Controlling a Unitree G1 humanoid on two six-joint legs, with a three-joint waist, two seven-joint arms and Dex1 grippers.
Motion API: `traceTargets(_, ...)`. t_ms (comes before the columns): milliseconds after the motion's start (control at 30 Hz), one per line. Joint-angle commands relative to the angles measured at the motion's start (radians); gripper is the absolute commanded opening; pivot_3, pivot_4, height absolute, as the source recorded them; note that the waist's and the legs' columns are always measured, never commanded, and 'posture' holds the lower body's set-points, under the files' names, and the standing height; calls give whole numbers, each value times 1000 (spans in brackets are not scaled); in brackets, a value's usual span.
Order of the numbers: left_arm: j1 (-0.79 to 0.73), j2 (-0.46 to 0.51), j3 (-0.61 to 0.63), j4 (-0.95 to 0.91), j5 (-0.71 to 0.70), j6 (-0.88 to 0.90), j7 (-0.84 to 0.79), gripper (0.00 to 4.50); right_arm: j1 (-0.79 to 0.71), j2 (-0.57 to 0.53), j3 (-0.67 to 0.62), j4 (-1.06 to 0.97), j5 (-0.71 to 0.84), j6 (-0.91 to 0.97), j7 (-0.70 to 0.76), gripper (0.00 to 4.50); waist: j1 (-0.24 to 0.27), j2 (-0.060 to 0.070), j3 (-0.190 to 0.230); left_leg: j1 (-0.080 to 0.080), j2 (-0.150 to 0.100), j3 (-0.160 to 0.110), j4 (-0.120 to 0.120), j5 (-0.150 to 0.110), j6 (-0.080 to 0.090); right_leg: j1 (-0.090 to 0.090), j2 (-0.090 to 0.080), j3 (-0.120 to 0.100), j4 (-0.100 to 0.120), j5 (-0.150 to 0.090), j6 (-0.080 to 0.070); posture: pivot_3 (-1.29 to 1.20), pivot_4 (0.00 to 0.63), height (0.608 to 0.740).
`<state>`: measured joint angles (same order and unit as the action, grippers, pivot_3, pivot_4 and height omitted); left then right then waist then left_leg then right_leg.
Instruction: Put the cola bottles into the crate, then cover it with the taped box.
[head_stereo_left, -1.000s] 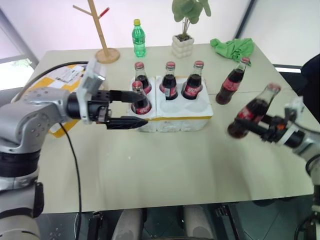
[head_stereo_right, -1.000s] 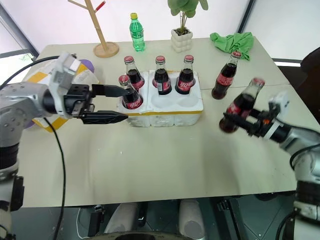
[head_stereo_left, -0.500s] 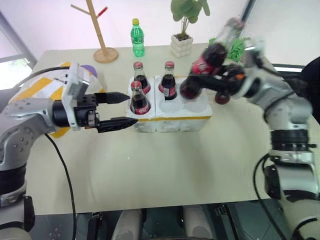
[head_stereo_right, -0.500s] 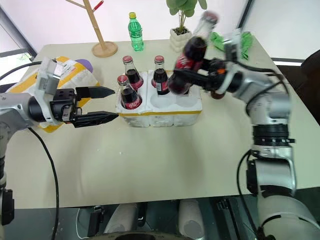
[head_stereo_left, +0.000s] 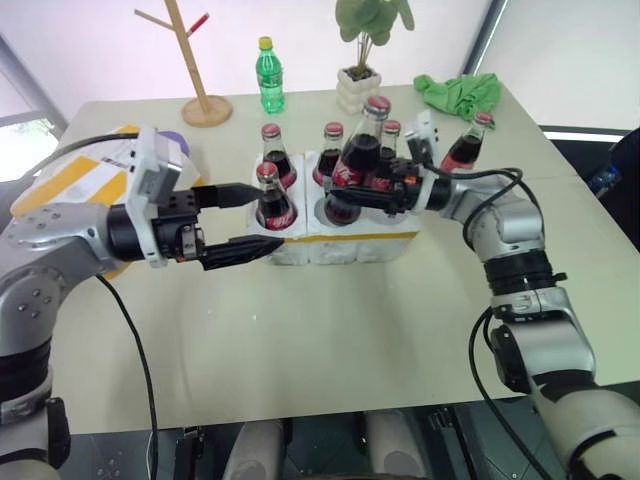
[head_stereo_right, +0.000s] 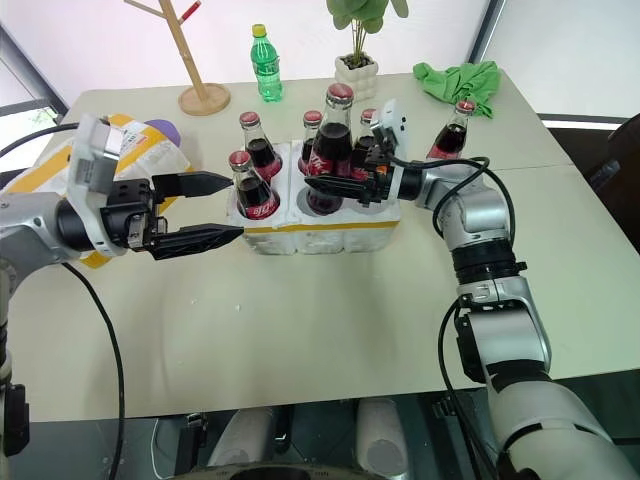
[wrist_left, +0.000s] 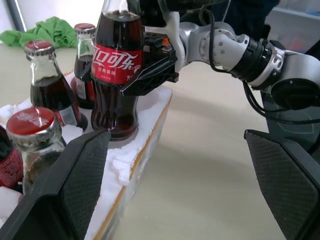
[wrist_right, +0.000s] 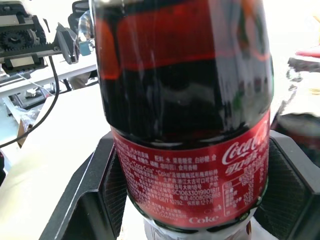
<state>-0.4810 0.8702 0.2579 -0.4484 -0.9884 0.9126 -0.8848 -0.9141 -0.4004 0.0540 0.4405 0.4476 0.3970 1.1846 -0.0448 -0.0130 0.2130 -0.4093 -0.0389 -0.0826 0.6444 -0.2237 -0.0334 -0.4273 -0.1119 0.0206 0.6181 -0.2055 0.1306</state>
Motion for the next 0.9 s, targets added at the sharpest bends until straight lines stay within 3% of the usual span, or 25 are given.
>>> traceTargets(33, -4, 21, 37, -26, -23, -7, 9, 4500, -8, 30, -5, -9, -15, -43, -12, 2845, 0, 0, 0, 0, 0, 0, 0, 0, 0, 0, 0, 0, 0, 0, 0, 0, 150, 740)
traceTargets(333, -33, 20, 10, -15, -28, -11, 12, 4500, -20, 60, 57, 121, -184, -196, -65, 2845, -1, -1, -1, 1, 0, 0, 0, 0, 0, 0, 0, 0, 0, 0, 0, 0, 150, 740)
traceTargets(433, -40, 21, 4, -9, -25, -15, 8, 4500, -35, 72, 46, 145, -196, -222, -82, 4306, -2, -2, -1, 3, 0, 0, 0, 0, 0, 2, 1, 0, 0, 0, -1, 0, 150, 740)
traceTargets(467, -42, 20, 1, -6, -22, -16, 6, 4500, -40, 74, 37, 144, -189, -221, -86, 4458, -2, -2, -1, 3, 0, 0, 0, 1, -1, 2, 1, 0, 0, 1, -1, 0, 150, 740)
traceTargets(700, -66, 17, -21, 20, -7, -24, -9, 4500, -25, 2, -37, 56, -125, -142, -65, 4458, 4, -1, -1, 2, 0, -1, 0, 1, -1, 2, 1, 0, 0, 1, -2, 0, 150, 740)
traceTargets(900, -91, 10, -46, 45, 6, -33, -29, 4500, 52, -168, -144, -126, 2, 18, 8, 4458, 9, -1, -1, 1, 0, -1, 0, 1, -1, 2, 1, 0, -1, 1, -2, 0, 150, 740)
